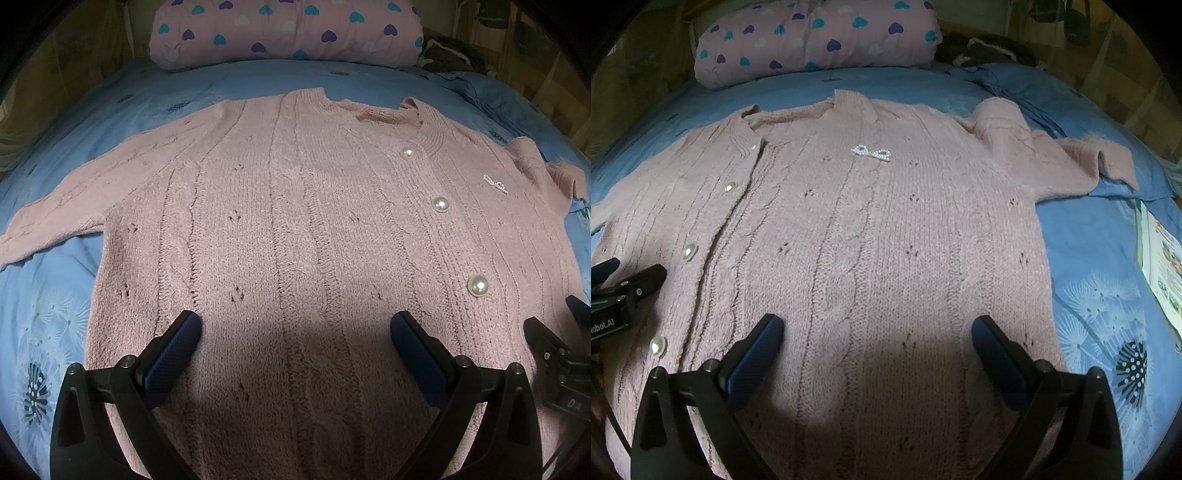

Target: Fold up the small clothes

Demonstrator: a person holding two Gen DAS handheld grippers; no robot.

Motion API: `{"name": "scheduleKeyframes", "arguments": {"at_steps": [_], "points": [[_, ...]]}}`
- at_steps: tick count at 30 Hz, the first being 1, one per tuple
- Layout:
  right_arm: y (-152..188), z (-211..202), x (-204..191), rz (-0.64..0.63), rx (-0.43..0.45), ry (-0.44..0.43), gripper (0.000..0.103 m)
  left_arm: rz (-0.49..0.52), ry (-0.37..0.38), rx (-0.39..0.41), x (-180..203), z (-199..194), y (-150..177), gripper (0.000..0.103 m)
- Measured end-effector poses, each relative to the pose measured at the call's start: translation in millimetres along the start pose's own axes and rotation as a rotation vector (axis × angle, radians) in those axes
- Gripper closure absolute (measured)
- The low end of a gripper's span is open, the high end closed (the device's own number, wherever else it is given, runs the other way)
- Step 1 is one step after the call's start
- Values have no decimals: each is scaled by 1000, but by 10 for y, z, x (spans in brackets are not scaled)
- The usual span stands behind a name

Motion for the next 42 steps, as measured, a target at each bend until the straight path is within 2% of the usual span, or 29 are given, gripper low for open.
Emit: {"name": "scheduleKeyframes", "arguments": {"at_steps": [7,14,21,29,32,35,42], "points": [[0,-7,1,3,-7,-9,0,-4,13,-18,-37,-16,-11,3],[-62,-112,81,3,-56,-75,0,-23,31,-35,-123,-171,-43,8],[-322,-434,391,1,13,-69,0,-102,71,-25,-291,-419,-266,8],[-804,-639,1199,66,91,15,0,-80,37,6,-271,-589,-528,8],[-998,-627,1552,86,128,92,0,-53,29,8,-190,-582,-589,8],[-1184,-563,1918,105,134,165,0,-34,10,12,-98,-515,-620,8],[-1533,-341,2762,160,126,268,0,-11,-19,-12,85,-297,-651,12]]}}
Point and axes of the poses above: each gripper's, at about its wrist camera, not at the fingertips, and z roughly the way its jaws point, x to its right, y to its underside, the point moved 2 cm from there along z, roughly the way its jaws point, and after that the axes turned 9 degrees about -y, right-handed, at the moved point
